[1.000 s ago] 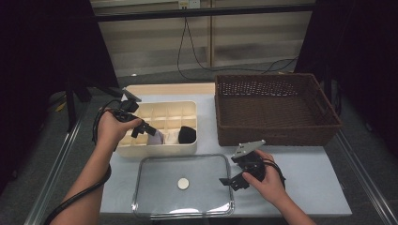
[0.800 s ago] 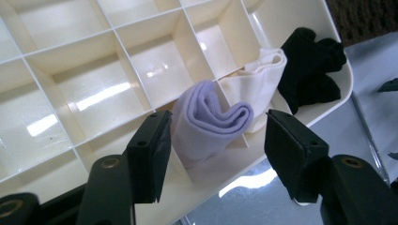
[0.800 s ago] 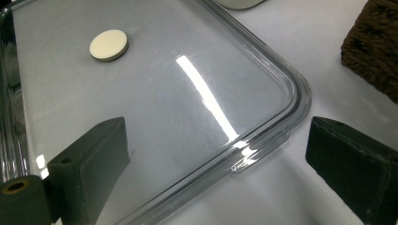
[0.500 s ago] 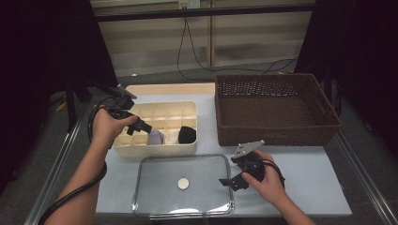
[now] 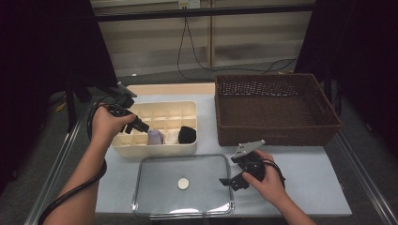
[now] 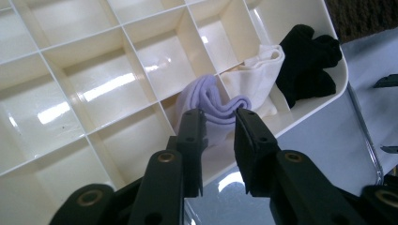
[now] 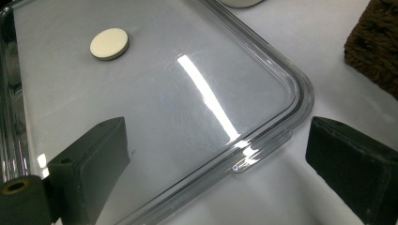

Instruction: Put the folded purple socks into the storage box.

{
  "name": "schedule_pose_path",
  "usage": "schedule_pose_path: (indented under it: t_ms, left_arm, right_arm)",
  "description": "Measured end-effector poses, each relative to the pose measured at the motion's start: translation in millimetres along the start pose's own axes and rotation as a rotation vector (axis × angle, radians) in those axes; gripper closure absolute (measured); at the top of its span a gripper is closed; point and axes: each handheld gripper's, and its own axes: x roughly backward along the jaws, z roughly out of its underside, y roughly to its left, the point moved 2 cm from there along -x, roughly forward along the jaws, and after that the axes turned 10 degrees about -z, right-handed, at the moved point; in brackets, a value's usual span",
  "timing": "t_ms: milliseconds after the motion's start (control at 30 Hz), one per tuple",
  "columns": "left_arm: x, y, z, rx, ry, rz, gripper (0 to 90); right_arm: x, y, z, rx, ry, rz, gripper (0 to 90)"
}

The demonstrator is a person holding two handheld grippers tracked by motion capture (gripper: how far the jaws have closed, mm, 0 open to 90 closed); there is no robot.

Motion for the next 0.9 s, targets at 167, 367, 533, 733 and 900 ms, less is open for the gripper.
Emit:
schedule_pose_path:
  t_ms: [167,367,533,733,900]
  left_arm:
    - [-0.1,-2.0,-0.4,-0.003,0.022,-0.008,84.8]
    - [-6.0,-4.8,-0.7,0.018,0.021,-0.015,90.0]
    - [-9.3,-5.1,-0.4,0.004,0.036,-0.010,90.0]
    - [-13.7,-6.3,0.2,0.006,0.026,-0.009,90.0]
    - [-16.4,-6.5,0.3,0.007,0.016,-0.003,90.0]
  right_arm:
    - [-0.4,-0.1,-0.2,0.006,0.001,-0.001,6.0]
    - [-0.2,-0.1,-0.2,0.006,0.001,-0.001,6.0]
    - [0.0,0.1,-0.3,0.011,-0.003,-0.007,6.0]
    - [1.1,0.0,-0.8,0.006,-0.006,-0.008,6.0]
    - [1.0,0.4,-1.0,0.009,-0.006,-0.003,6.0]
